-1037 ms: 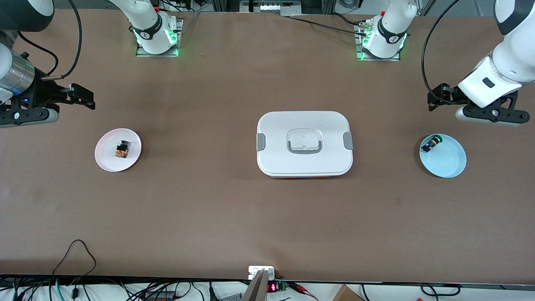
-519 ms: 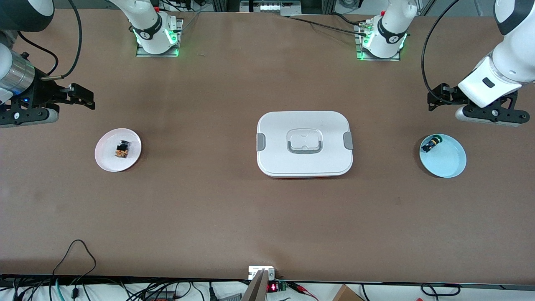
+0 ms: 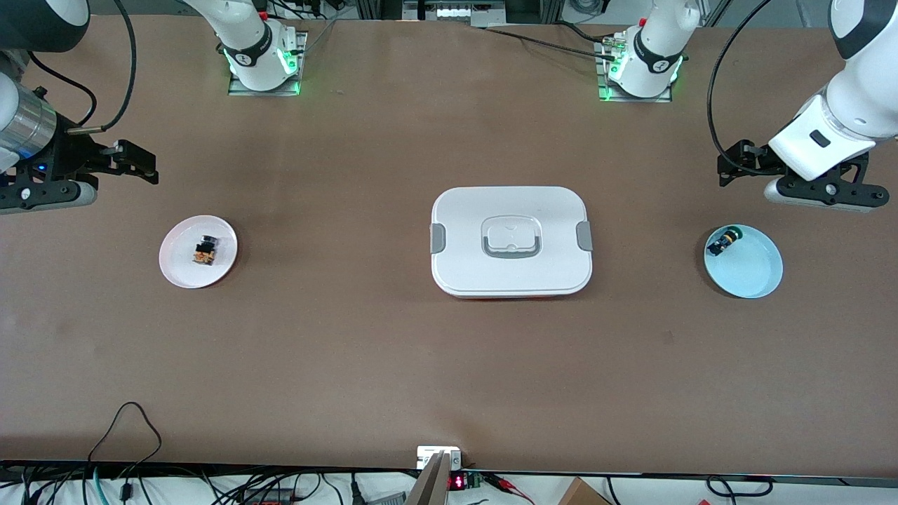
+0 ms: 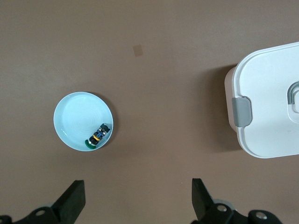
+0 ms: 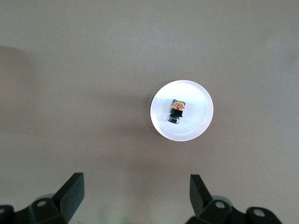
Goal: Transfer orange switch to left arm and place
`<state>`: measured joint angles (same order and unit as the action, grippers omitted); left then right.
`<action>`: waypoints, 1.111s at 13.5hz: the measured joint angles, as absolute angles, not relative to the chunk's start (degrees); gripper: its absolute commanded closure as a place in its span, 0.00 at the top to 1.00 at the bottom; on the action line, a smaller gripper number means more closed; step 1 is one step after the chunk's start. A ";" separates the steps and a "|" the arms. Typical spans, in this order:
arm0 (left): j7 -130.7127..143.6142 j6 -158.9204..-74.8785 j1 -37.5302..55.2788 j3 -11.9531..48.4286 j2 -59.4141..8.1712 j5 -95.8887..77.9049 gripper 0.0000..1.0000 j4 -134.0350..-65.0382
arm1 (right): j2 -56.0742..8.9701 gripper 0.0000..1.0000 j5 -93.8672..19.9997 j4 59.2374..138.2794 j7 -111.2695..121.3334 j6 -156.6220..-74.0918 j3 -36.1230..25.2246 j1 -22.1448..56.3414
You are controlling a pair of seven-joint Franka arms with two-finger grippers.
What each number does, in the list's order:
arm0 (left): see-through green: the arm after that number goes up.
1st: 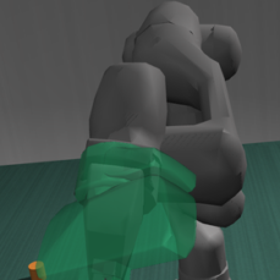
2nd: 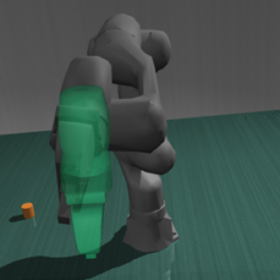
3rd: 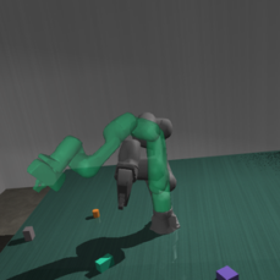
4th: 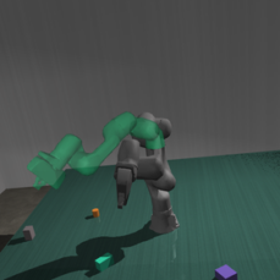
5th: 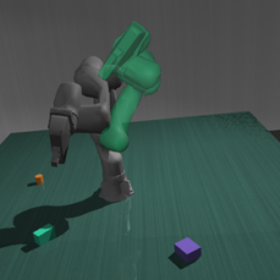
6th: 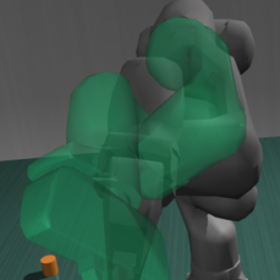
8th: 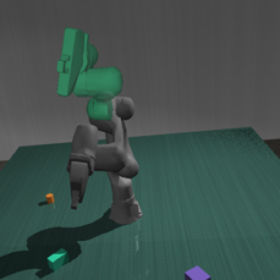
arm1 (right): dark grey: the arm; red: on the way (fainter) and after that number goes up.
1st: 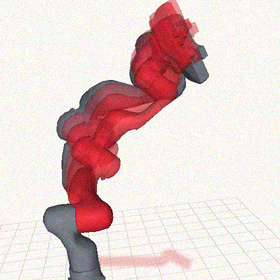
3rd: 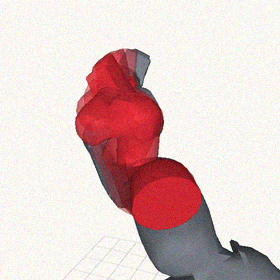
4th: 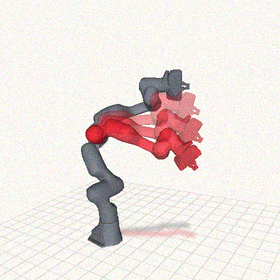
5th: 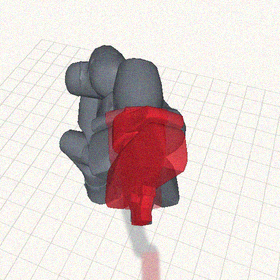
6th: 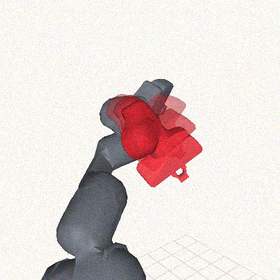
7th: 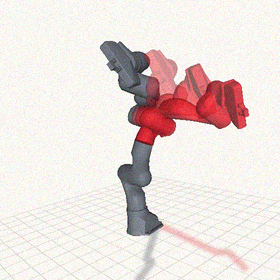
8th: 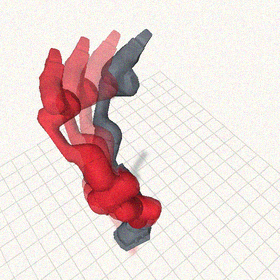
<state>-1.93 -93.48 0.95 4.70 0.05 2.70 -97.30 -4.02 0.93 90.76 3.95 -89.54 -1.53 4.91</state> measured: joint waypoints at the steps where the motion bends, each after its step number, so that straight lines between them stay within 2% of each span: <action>1: -1.93 -93.48 0.95 4.70 0.05 2.70 1.00 -97.30 | -4.13 1.00 0.93 90.32 3.95 -89.57 -1.53 4.91; 9: -1.93 -93.49 0.95 4.70 0.05 2.70 1.00 -97.30 | -6.55 1.00 0.22 89.26 3.95 -92.85 -1.46 5.48; 15: -1.93 -93.64 0.95 4.70 -0.53 2.70 1.00 -96.97 | -12.87 1.00 0.24 89.25 4.99 -92.88 -1.54 5.83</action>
